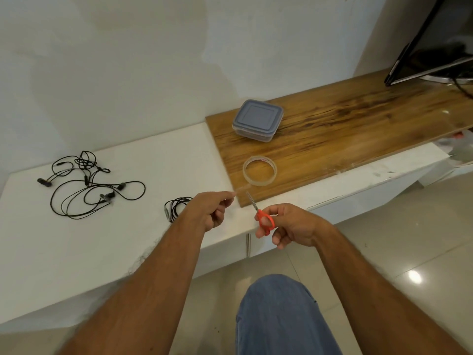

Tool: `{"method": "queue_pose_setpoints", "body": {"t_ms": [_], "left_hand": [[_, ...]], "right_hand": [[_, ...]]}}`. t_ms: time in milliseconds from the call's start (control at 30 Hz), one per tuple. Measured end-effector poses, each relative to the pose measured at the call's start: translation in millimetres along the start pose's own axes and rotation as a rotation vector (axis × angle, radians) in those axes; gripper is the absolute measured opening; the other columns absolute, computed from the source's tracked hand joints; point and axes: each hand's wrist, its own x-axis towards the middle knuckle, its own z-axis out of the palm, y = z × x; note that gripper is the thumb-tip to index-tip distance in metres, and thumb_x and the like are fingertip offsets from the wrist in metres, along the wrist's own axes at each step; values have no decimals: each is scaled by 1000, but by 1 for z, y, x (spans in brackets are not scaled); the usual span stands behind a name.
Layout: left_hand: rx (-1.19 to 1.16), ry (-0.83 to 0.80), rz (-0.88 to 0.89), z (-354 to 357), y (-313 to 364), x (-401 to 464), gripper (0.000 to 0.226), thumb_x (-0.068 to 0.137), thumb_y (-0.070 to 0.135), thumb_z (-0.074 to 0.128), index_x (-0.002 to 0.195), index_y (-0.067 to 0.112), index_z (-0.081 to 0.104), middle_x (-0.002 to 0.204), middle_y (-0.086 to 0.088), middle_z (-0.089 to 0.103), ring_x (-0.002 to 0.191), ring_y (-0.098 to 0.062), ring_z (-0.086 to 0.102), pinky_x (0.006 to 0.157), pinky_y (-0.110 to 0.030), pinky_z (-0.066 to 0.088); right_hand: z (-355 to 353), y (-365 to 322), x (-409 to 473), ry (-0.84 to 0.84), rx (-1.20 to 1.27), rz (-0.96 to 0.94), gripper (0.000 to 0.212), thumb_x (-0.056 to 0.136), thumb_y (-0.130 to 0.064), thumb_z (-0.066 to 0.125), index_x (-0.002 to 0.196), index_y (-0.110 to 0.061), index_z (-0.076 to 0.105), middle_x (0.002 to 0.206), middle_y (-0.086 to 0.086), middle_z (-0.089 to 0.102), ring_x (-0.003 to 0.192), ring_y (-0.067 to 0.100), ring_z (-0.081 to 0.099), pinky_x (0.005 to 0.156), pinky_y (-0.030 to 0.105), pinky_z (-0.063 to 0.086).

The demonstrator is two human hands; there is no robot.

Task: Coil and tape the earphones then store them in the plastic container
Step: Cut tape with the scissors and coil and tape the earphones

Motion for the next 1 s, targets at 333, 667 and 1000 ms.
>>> {"method": "queue_pose_setpoints", "body": {"t_ms": [333, 667, 1000], "left_hand": [[8, 13, 15, -11, 1, 0, 11, 86, 11, 70, 84, 10, 60, 71, -1, 62, 33, -3, 29, 33, -10, 27], [9, 7, 13, -21, -1, -2, 11, 88, 12, 68, 82, 11, 59, 70, 1, 61, 33, -3, 29, 33, -10, 27], [17, 15, 11, -28, -4, 3, 10, 87, 12, 69, 82, 10, 61, 69, 0, 62, 34, -3, 30, 33, -11, 28]], "right_hand": [[19, 5, 13, -12, 77, -16, 26, 98, -27, 57, 113, -5, 58, 84, 10, 65, 57, 13, 52, 66, 38, 60], [27, -8, 32, 8, 50, -20, 26, 97, -28, 60, 113, -7, 62, 81, 6, 66, 54, 9, 48, 57, 31, 56], [29, -11, 38, 66, 87, -20, 32, 92, -23, 66, 114, -1, 63, 77, 5, 66, 52, 8, 44, 56, 29, 55]]}}
